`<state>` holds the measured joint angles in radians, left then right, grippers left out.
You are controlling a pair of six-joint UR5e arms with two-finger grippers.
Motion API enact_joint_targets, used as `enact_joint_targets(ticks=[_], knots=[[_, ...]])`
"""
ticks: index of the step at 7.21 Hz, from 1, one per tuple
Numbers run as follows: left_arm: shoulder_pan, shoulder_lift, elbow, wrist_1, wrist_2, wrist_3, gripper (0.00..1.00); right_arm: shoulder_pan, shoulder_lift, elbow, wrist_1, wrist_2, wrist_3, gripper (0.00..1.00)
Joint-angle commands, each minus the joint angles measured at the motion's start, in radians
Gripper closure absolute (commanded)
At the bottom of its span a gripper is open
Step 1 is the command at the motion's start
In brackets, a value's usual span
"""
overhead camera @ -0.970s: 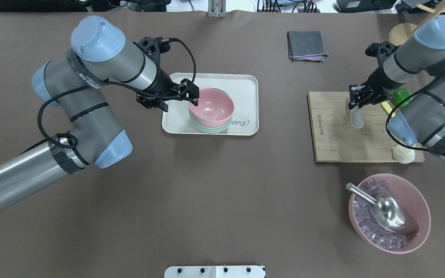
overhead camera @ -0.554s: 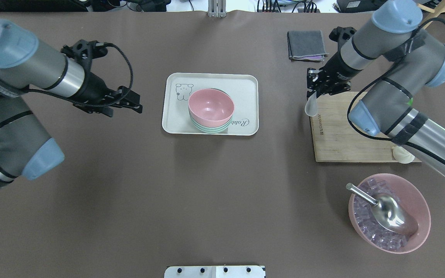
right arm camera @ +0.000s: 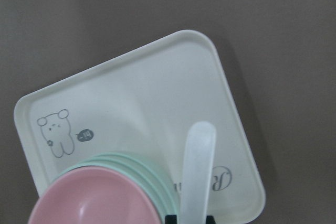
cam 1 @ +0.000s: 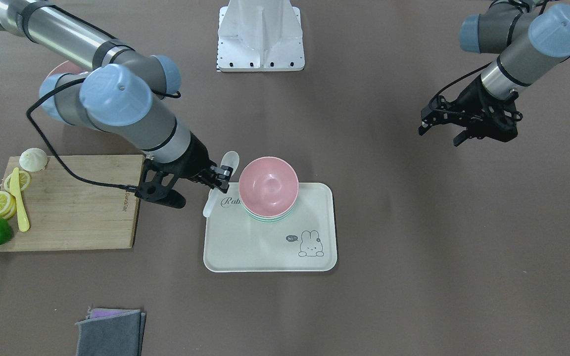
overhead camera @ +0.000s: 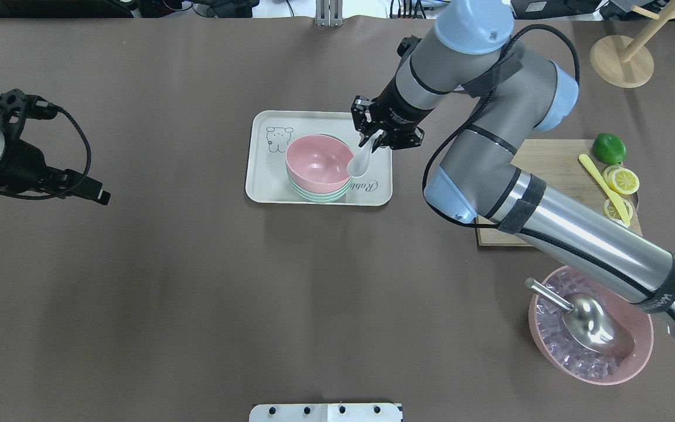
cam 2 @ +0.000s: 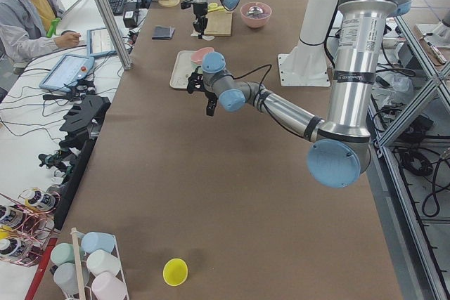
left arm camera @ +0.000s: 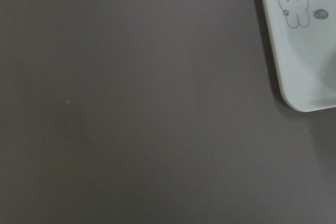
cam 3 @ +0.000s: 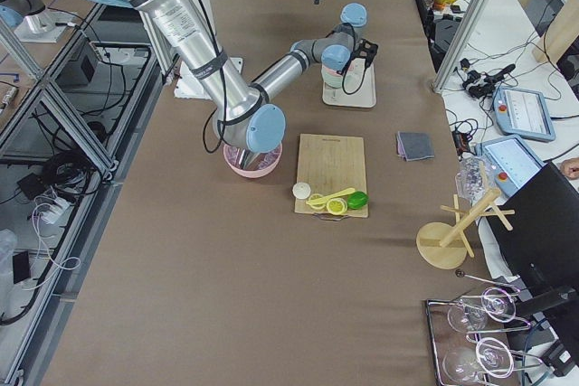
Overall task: Stack pink bowl on green and place spoon
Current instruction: 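Lift the white spoon toward the pink bowl while the left arm withdraws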
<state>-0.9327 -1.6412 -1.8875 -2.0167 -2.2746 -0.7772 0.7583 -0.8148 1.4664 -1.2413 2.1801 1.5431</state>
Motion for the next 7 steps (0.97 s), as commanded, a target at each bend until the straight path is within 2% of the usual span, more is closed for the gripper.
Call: enact_joint_targets(ticks=[1, 3, 4, 5, 7], knots=[[-0.008, 0.005, 0.005, 0.0, -0.003, 0.018, 0.02, -0.03, 0.034, -0.006, -0.021, -0.042, 0.031, 1.0], [-0.006, 0.001, 0.008, 0.0, -0.003, 0.018, 0.02, -0.039, 0.054, -0.041, -0.018, -0.08, 0.05, 1.0], [-0.006, 0.003, 0.007, 0.0, -0.003, 0.018, 0.02, -0.042, 0.065, -0.055, -0.015, -0.082, 0.052, 0.96], [-0.006, 0.001, 0.008, 0.001, -0.003, 0.018, 0.02, -0.043, 0.066, -0.057, -0.017, -0.083, 0.054, 0.02], [-0.006, 0.001, 0.013, 0.001, -0.003, 0.016, 0.02, -0.028, 0.059, -0.054, -0.01, -0.068, 0.043, 0.0]])
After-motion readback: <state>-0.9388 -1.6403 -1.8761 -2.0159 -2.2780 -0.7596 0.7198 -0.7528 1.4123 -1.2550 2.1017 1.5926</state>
